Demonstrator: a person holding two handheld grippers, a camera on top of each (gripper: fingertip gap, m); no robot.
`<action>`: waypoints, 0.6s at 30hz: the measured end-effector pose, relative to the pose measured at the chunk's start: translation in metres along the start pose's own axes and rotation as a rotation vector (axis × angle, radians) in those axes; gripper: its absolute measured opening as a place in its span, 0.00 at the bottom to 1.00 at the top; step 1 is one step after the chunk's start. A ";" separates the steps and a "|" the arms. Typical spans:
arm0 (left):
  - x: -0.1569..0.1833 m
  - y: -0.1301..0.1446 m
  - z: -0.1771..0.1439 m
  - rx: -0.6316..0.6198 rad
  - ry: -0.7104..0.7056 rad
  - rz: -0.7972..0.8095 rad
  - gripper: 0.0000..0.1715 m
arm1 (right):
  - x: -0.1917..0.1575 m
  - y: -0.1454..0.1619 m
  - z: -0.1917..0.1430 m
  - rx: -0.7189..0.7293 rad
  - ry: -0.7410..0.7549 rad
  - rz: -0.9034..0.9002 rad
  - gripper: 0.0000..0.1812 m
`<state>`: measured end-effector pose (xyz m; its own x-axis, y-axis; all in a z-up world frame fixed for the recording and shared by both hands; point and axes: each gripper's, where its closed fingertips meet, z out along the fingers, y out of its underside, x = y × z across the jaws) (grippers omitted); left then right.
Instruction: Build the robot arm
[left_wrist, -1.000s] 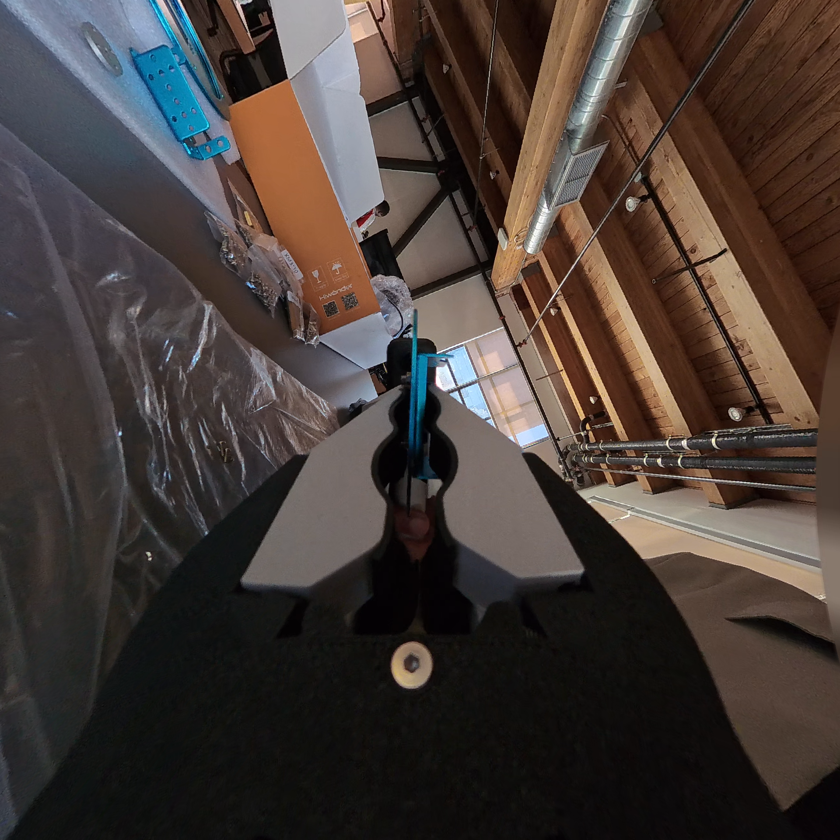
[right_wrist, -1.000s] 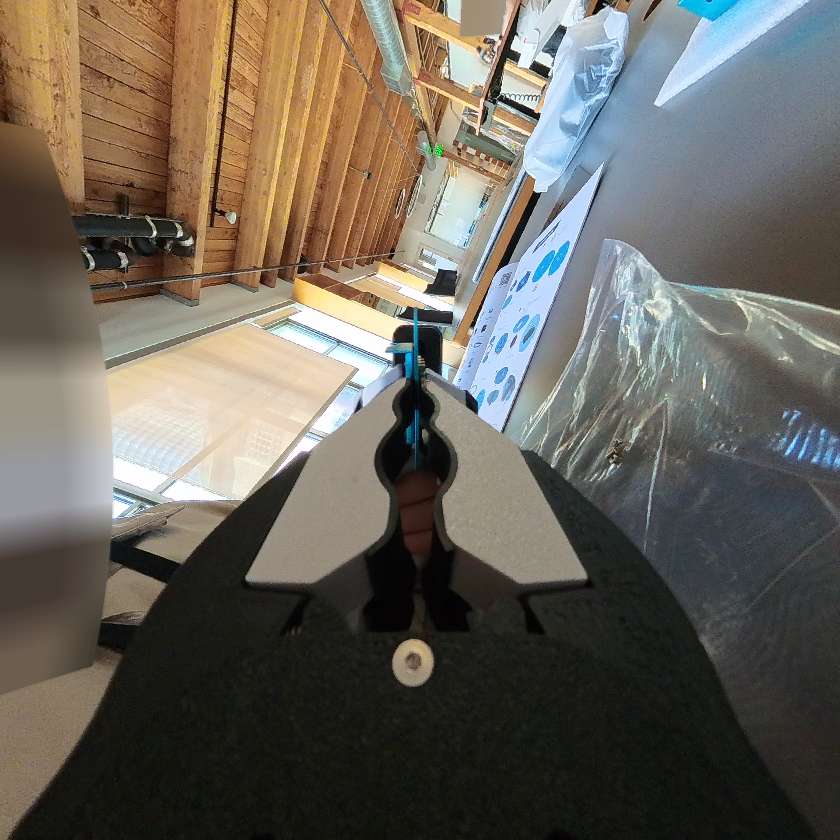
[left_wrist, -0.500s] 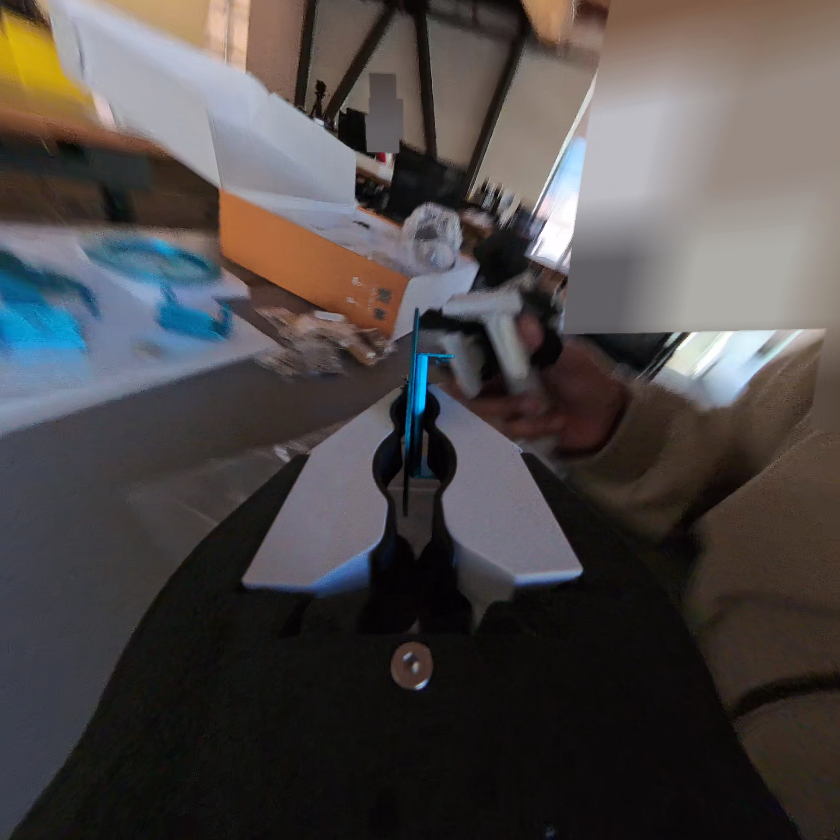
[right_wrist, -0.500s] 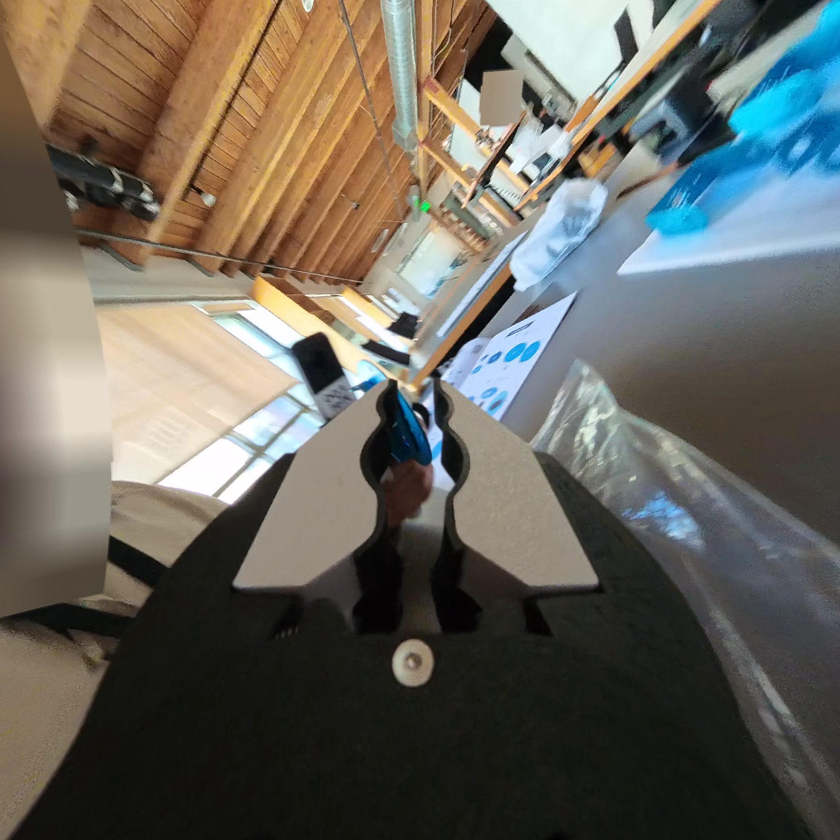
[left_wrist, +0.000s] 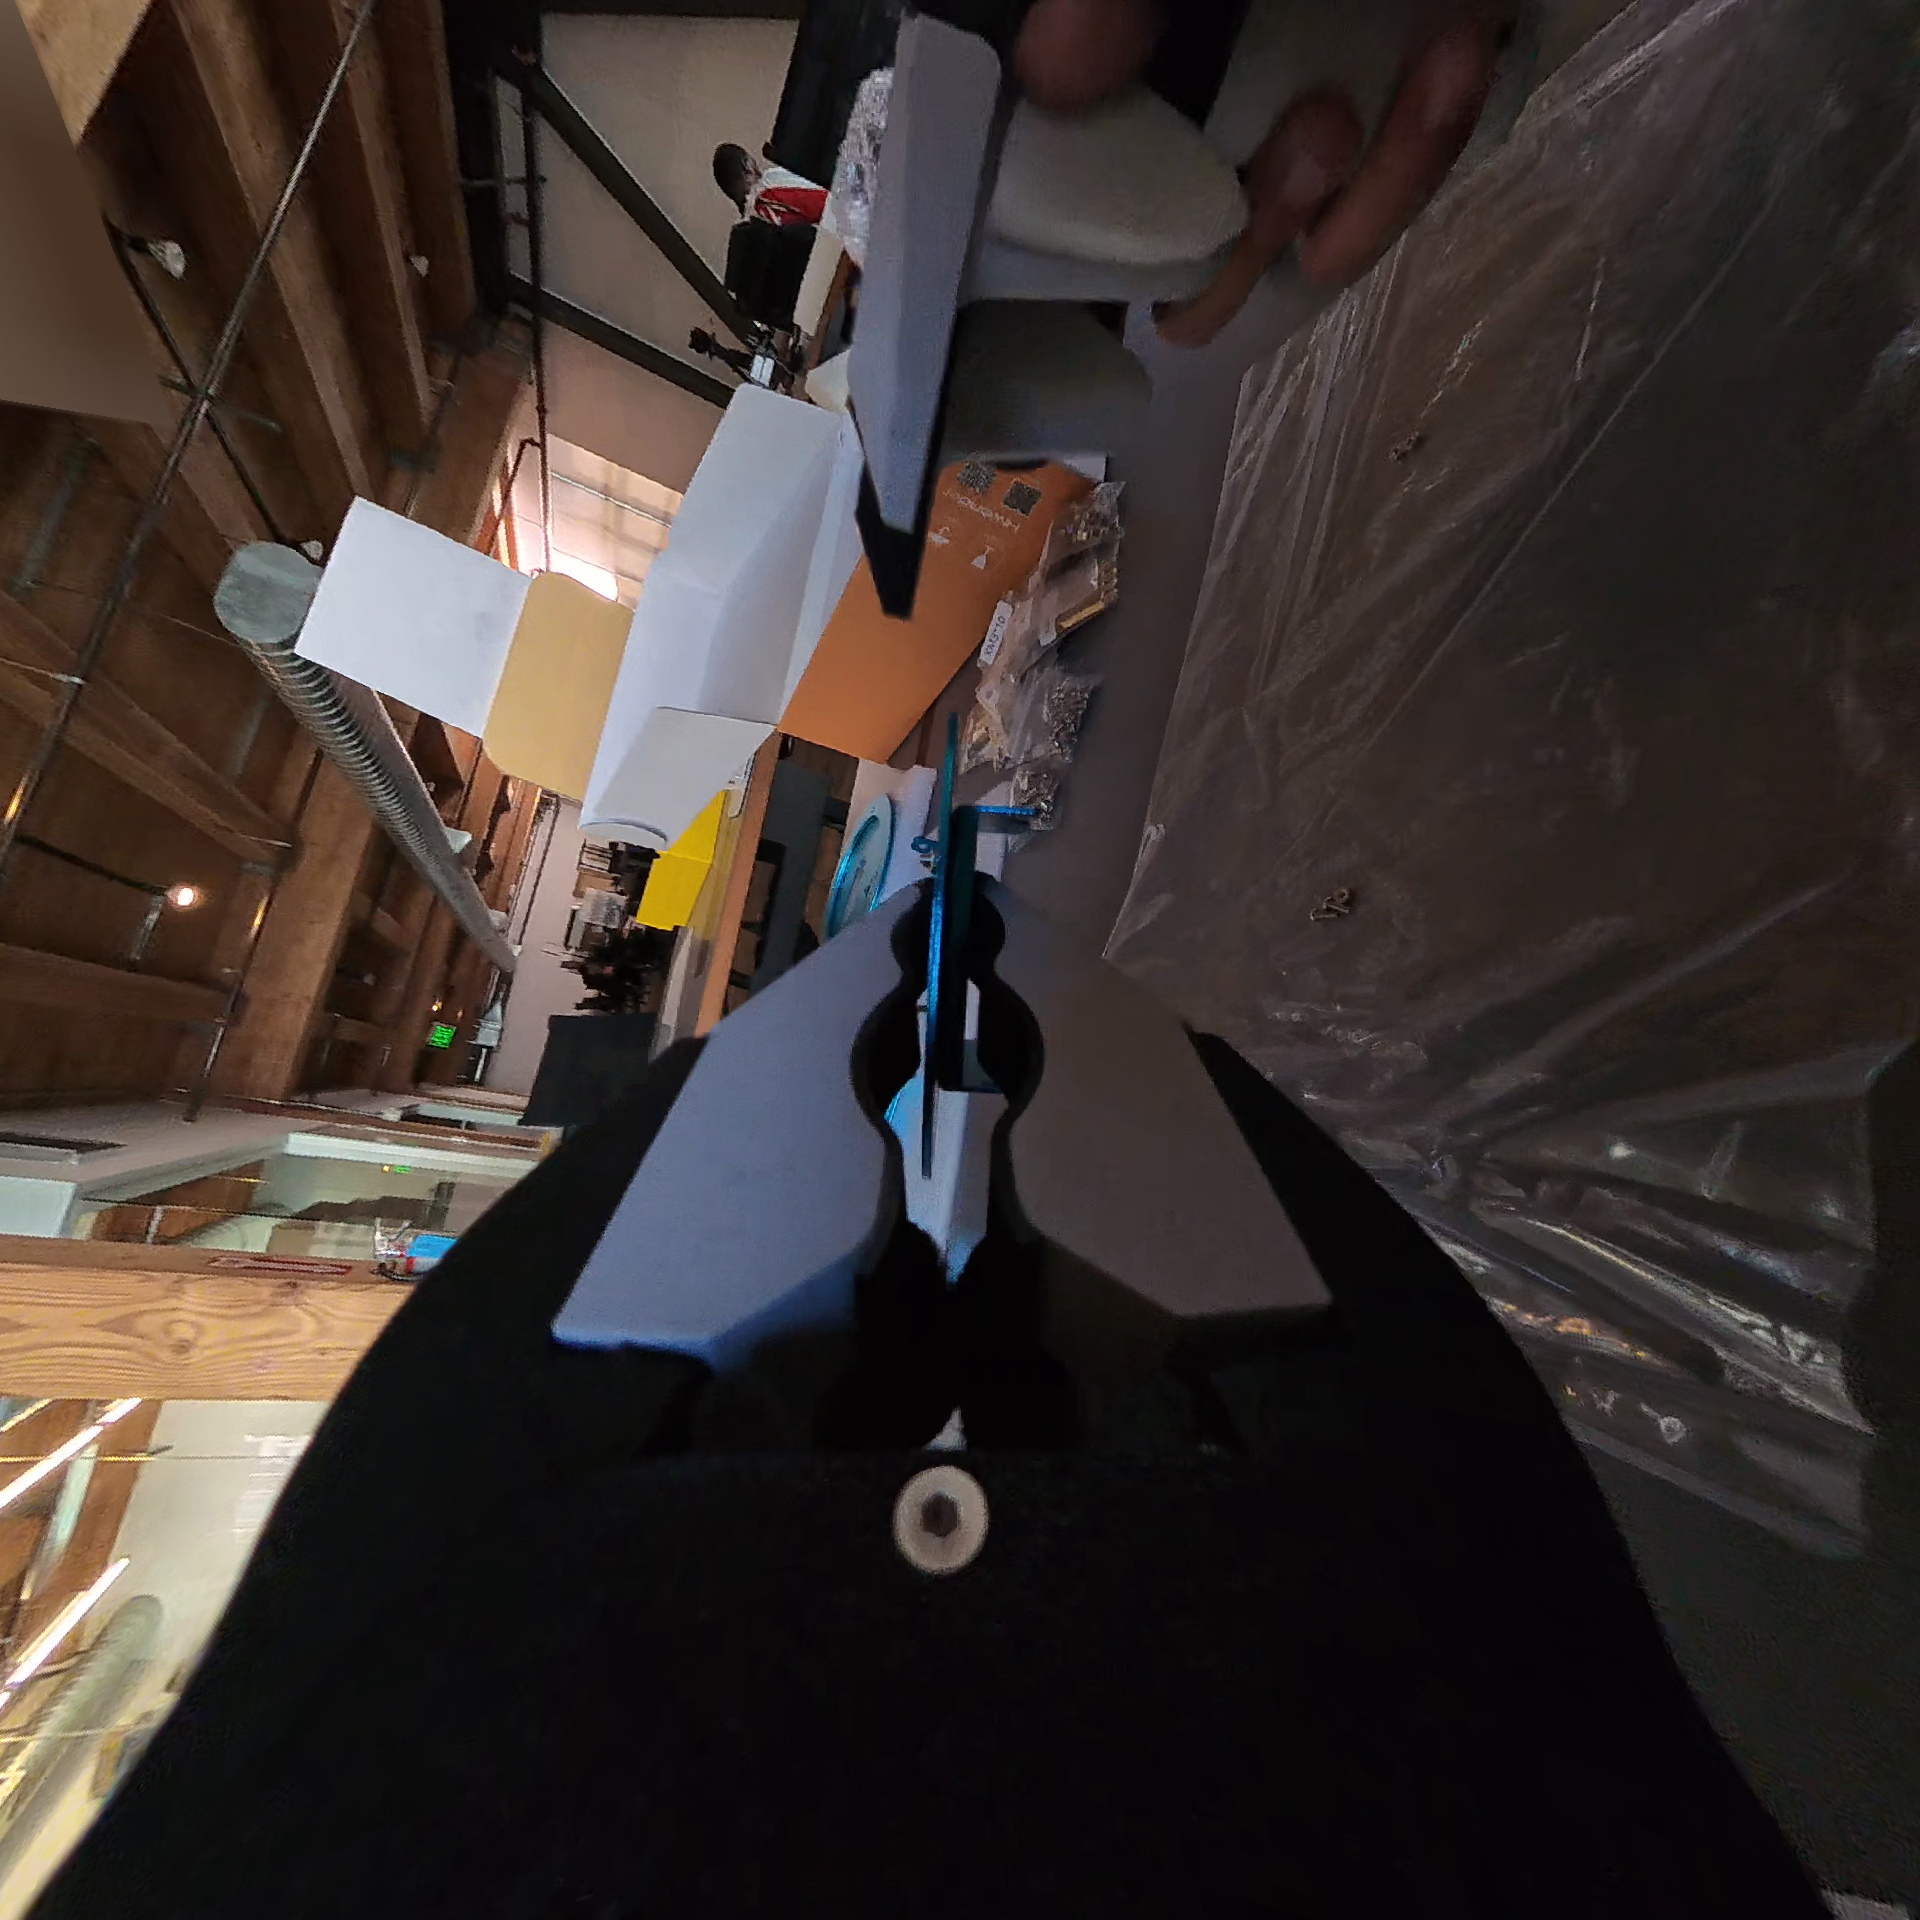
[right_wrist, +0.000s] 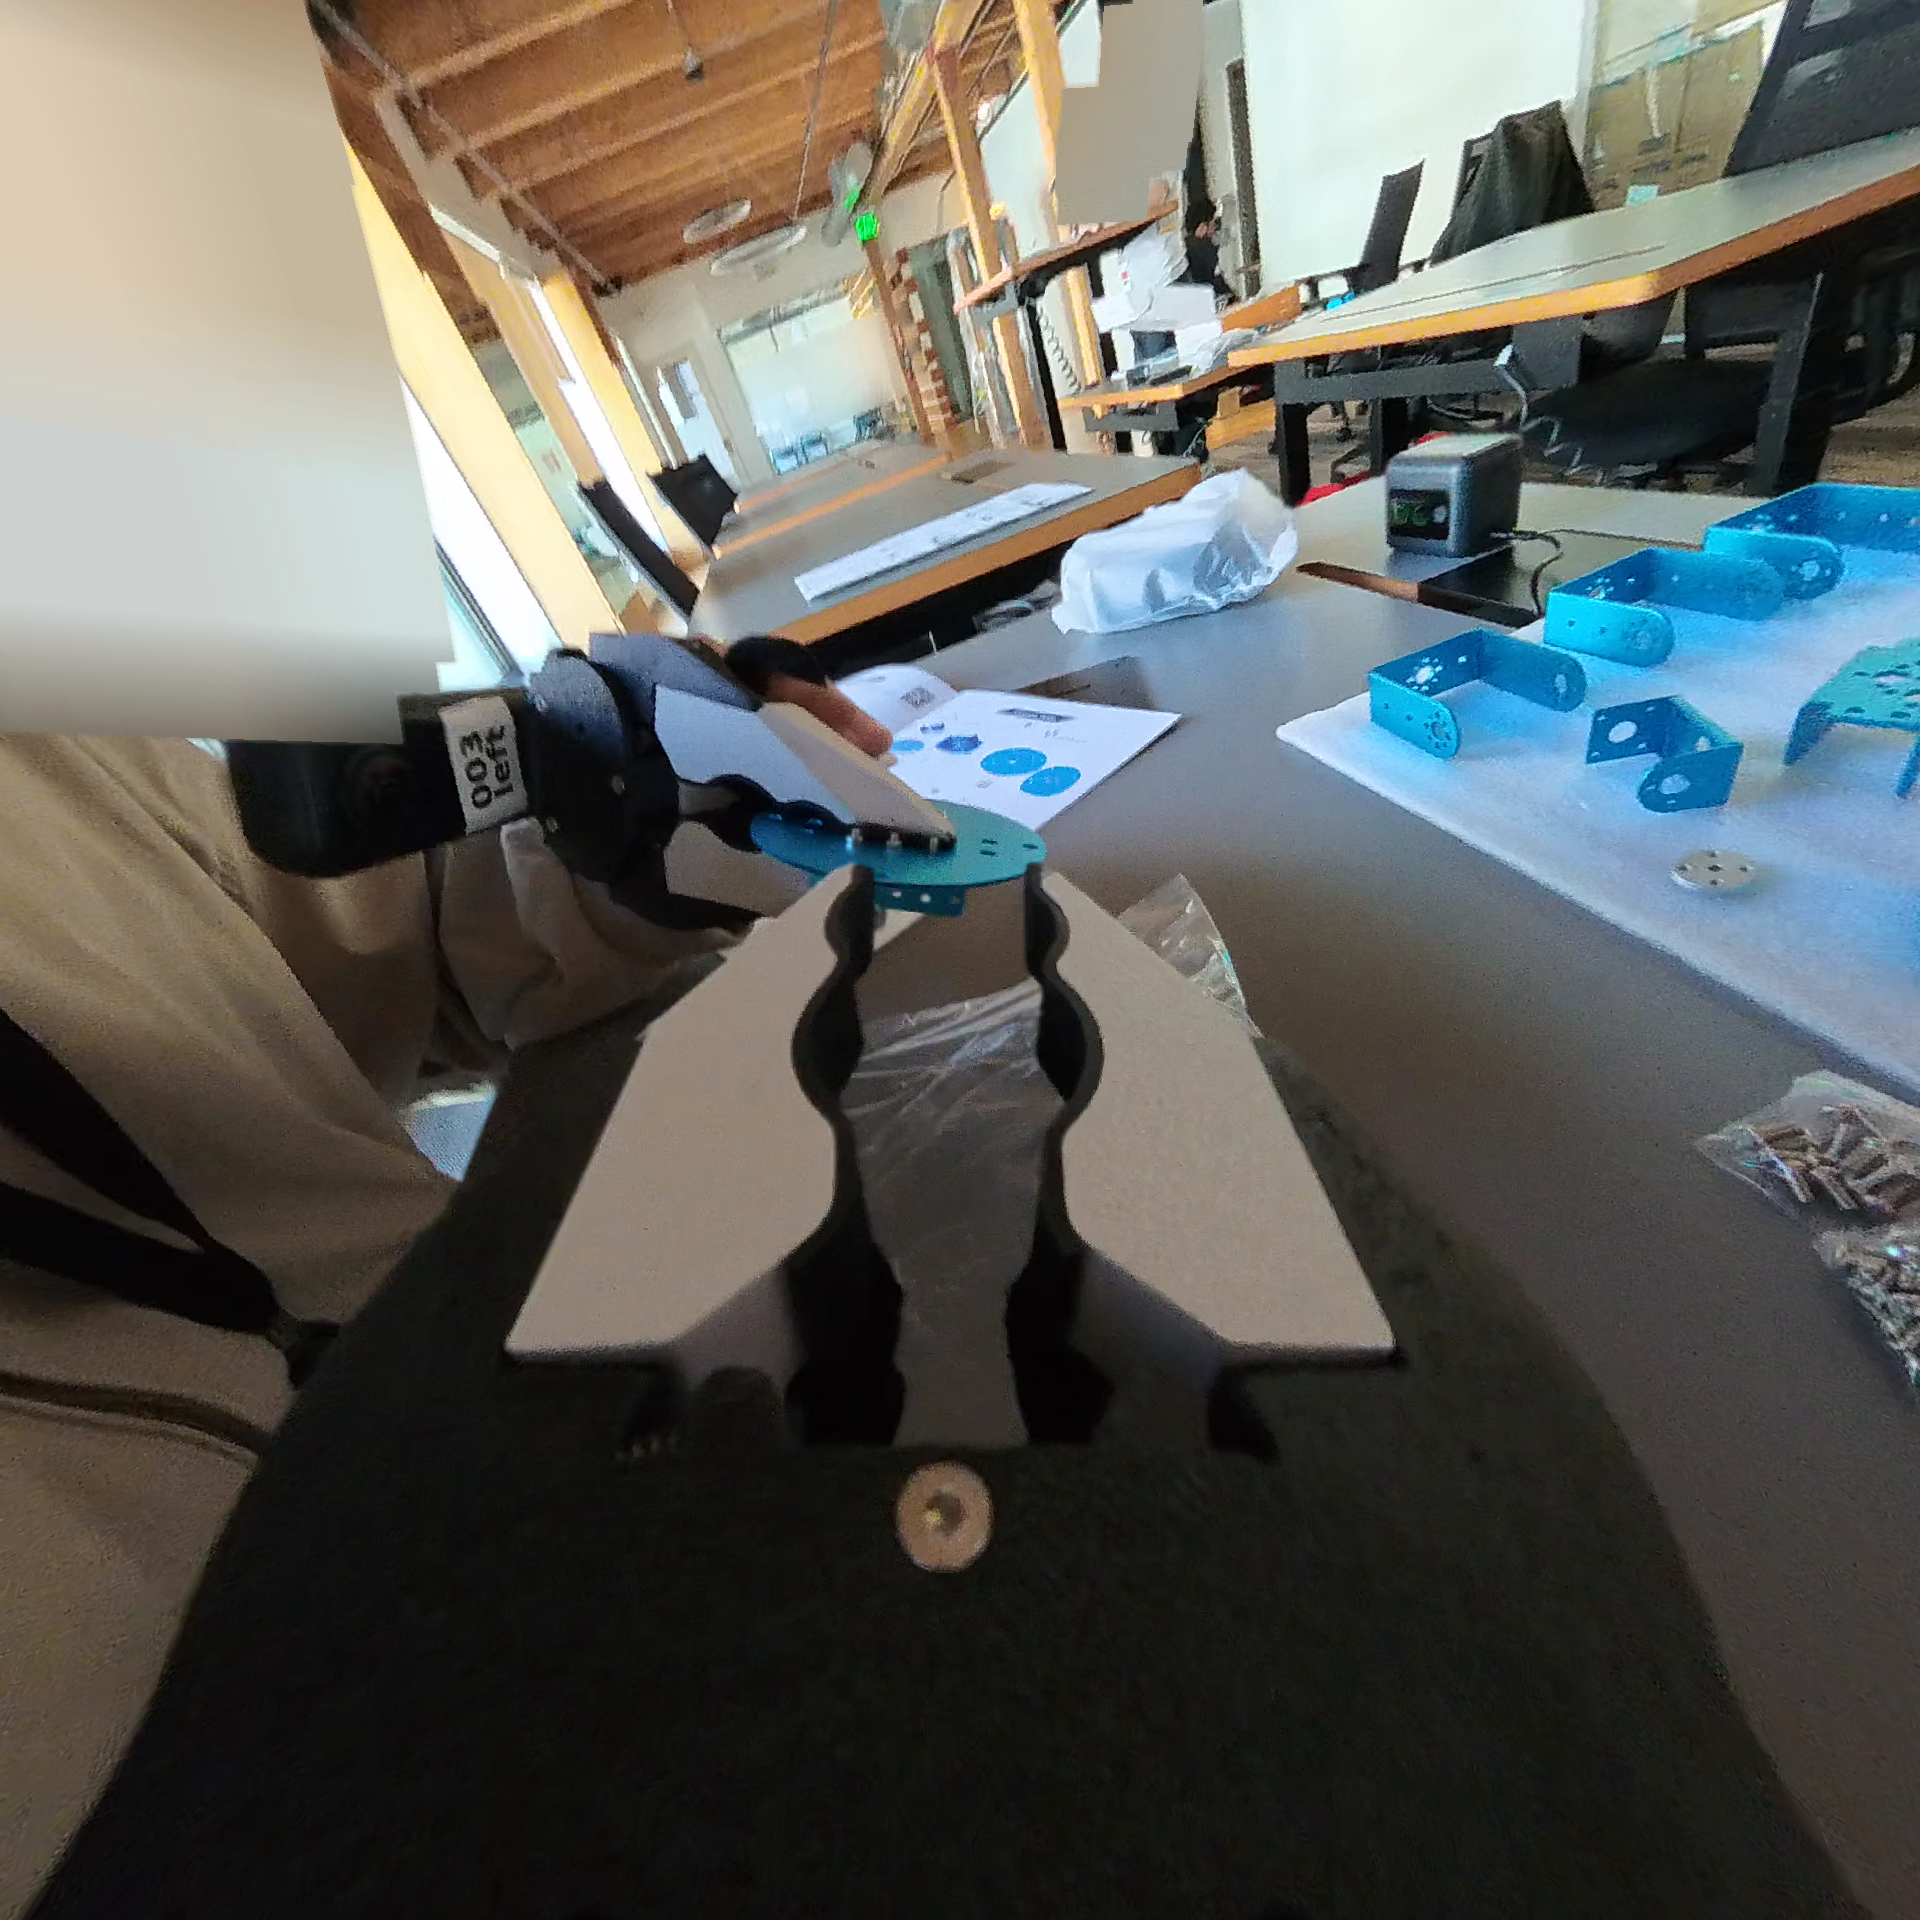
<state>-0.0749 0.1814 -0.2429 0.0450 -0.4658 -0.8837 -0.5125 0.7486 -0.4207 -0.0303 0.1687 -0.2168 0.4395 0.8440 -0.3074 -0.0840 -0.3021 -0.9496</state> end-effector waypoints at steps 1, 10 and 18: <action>0.001 0.000 -0.001 0.001 -0.007 0.012 0.01 | -0.002 0.005 0.004 -0.029 -0.003 -0.025 0.17; 0.006 0.029 -0.005 -0.115 -0.058 0.174 0.01 | 0.027 0.012 -0.034 -0.202 0.115 -0.121 0.25; 0.030 0.023 0.000 -0.081 -0.005 0.118 0.01 | 0.041 0.099 -0.091 -0.661 0.055 -0.260 0.13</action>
<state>-0.0852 0.1849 -0.2791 -0.0152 -0.3740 -0.9273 -0.5822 0.7573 -0.2959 0.0613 0.1329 -0.3176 0.4175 0.9069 -0.0563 0.5821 -0.3145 -0.7498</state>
